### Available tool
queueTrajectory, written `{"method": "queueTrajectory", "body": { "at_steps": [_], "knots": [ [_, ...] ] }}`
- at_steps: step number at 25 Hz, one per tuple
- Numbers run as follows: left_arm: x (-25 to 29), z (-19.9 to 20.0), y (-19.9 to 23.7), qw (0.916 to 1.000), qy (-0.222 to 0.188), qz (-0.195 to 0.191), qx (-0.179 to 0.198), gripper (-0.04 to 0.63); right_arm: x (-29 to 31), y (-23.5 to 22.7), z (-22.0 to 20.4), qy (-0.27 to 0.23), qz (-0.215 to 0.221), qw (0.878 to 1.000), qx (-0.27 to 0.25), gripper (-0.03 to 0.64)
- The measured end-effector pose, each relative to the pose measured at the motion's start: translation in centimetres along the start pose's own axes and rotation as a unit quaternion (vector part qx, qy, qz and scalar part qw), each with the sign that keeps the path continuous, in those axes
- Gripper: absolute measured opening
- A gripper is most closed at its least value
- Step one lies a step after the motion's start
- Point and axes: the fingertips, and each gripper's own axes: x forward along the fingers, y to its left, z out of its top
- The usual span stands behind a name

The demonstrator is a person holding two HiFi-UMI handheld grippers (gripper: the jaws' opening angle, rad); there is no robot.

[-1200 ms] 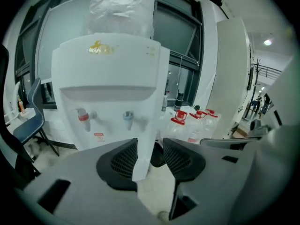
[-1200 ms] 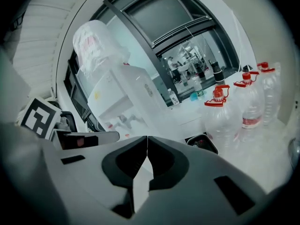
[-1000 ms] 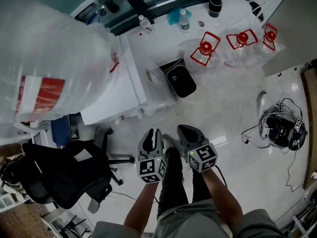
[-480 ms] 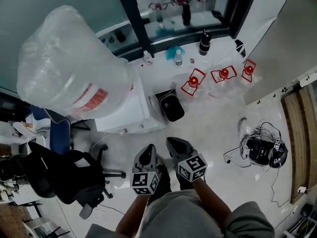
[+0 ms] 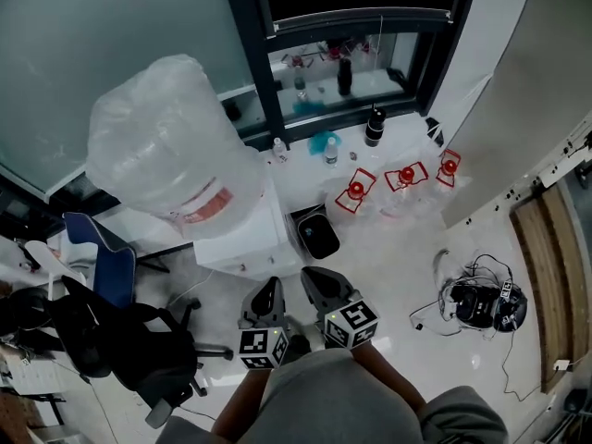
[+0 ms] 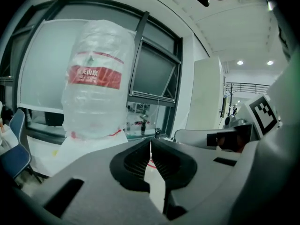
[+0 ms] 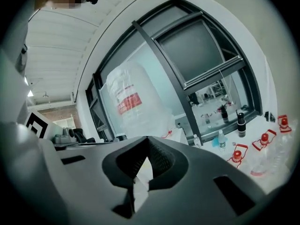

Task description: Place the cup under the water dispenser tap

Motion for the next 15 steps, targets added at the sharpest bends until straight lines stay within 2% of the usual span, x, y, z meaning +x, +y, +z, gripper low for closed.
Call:
{"method": "queueTrajectory", "body": {
  "at_steps": [8,15],
  "knots": [
    [-1.2,2.3,1.7,0.9996,-0.025,-0.016,0.001,0.015,0.4,1.9,1.7,-0.019,-0.016,1.0,-0.013,0.009],
    [-1.4,2.7,2.7,0.9992,-0.029,-0.028,-0.001,0.015,1.2,2.1,1.8,-0.021,-0.032,0.999,-0.021,0.009]
  ]
}}
